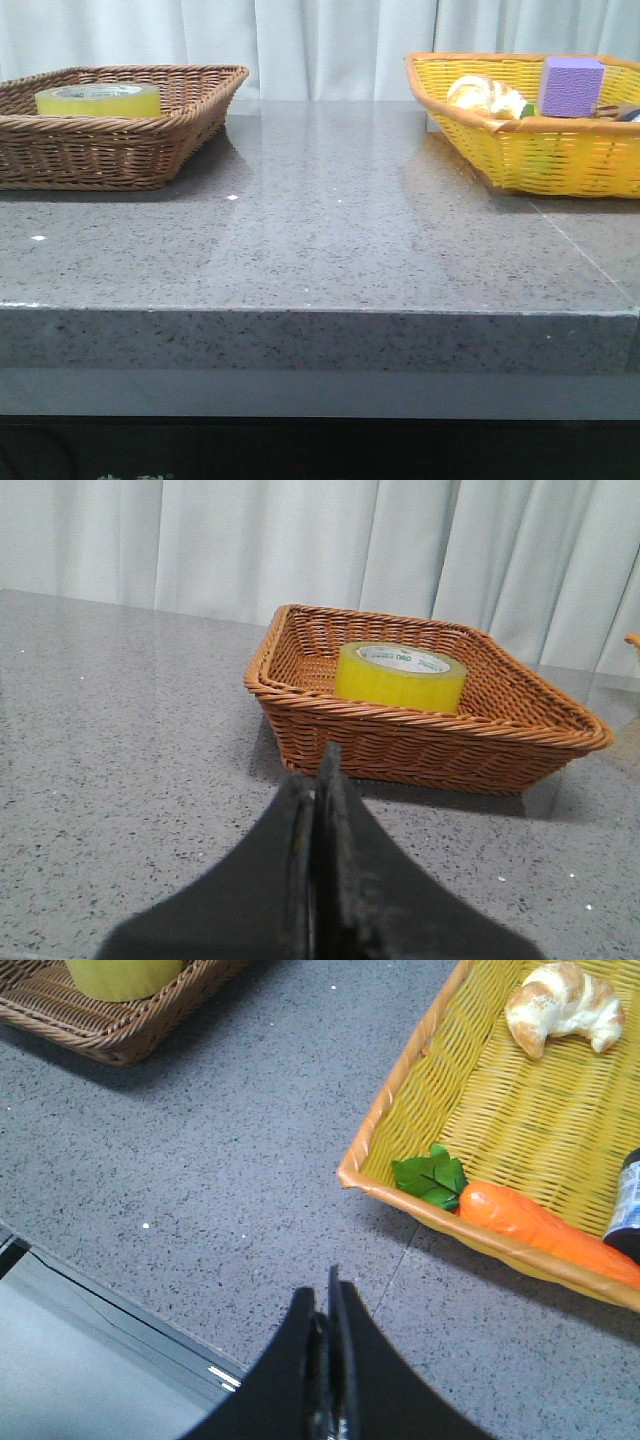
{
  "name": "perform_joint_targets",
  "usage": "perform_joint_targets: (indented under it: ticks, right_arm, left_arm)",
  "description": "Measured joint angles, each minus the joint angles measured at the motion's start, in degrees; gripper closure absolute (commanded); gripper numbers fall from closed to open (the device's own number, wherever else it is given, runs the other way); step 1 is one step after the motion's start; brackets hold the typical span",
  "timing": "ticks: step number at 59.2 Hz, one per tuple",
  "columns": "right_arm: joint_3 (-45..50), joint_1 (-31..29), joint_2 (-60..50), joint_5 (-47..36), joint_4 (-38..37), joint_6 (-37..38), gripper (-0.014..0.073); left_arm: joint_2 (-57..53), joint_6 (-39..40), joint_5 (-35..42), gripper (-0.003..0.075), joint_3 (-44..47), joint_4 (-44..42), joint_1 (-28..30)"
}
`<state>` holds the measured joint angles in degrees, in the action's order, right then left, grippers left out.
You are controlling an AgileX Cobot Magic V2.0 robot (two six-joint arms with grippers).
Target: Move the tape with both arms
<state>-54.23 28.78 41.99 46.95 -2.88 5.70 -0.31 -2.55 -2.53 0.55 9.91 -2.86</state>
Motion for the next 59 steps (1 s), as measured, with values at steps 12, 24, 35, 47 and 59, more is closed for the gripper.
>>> perform_joint_targets:
  ticks: [12, 24, 35, 47, 59]
  right_arm:
    - [0.0, 0.0, 0.0, 0.0, 0.0, 0.0, 0.0662]
    - [0.0, 0.0, 0.0, 0.0, 0.0, 0.0, 0.0662]
    - [0.0, 0.0, 0.0, 0.0, 0.0, 0.0, 0.0662]
    - [0.0, 0.0, 0.0, 0.0, 0.0, 0.0, 0.0662]
    - [0.0, 0.0, 0.0, 0.0, 0.0, 0.0, 0.0662]
  left_arm:
    - [0.0, 4.0, 0.0, 0.074, 0.0, -4.1, 0.0]
    - [0.0, 7.3, 0.0, 0.074, 0.0, -6.7, 0.0]
    - [0.0, 7.4, 0.0, 0.074, 0.0, -6.8, -0.4]
    - [0.0, 7.5, 2.2, 0.074, 0.0, -7.6, -2.8]
    - [0.0, 7.5, 2.5, 0.074, 0.0, -7.9, -2.8]
